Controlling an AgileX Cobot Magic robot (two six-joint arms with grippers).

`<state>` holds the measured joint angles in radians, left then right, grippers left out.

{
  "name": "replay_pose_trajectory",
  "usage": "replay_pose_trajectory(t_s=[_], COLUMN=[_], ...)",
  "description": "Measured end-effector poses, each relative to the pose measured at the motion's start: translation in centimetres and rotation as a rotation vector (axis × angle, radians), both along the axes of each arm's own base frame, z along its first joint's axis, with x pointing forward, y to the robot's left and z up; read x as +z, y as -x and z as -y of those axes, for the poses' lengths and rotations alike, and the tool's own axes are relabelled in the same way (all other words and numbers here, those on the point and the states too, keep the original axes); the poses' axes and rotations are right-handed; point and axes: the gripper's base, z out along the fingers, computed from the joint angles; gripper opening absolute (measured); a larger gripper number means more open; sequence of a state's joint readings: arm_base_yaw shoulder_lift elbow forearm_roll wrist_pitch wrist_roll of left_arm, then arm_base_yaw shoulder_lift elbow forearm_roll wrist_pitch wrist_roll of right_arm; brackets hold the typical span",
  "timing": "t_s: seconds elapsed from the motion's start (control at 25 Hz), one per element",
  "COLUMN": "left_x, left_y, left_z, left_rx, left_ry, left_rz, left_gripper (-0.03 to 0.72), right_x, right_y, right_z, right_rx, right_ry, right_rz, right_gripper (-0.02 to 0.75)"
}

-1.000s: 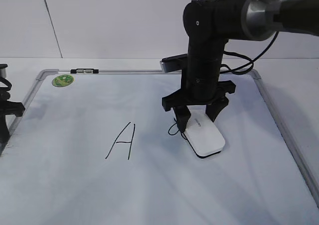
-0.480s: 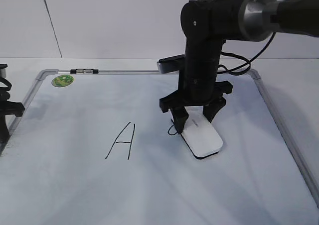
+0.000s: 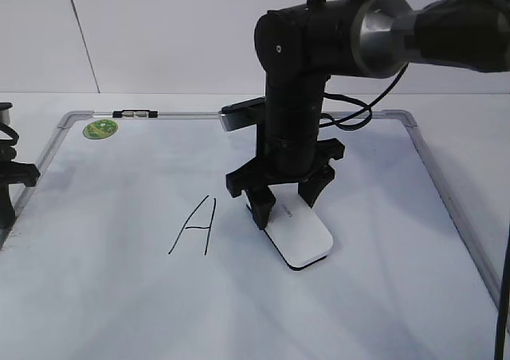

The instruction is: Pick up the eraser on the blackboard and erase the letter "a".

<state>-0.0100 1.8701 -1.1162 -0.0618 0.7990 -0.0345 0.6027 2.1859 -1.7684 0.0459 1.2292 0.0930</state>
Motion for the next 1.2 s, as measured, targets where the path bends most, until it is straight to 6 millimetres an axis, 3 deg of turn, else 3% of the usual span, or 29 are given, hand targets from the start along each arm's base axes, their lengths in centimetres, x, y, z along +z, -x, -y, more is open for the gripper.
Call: replay_pose_trajectory(t_s=[0.44,0.88,1.2], left_x=[0.0,0.0,0.0], left_y=[0.0,0.0,0.0], left_z=[0.0,0.0,0.0], left_rx=[0.0,-0.001,0.0], left_ry=[0.0,0.0,0.002], left_rz=[-0.001,-0.001,-0.001], left_gripper=[0.017,0.017,0.019], right_x=[-0.1,0.0,0.0], right_y=[-0.6,-3.1,-2.9], right_z=[0.8,4.9,4.5], right_rx=[-0.034,-0.172,-0.165], right_ry=[0.009,-0.013,-0.031], right_rz=[0.003,-0.007,-0.017], right_gripper=[0.559,0.559,0.559])
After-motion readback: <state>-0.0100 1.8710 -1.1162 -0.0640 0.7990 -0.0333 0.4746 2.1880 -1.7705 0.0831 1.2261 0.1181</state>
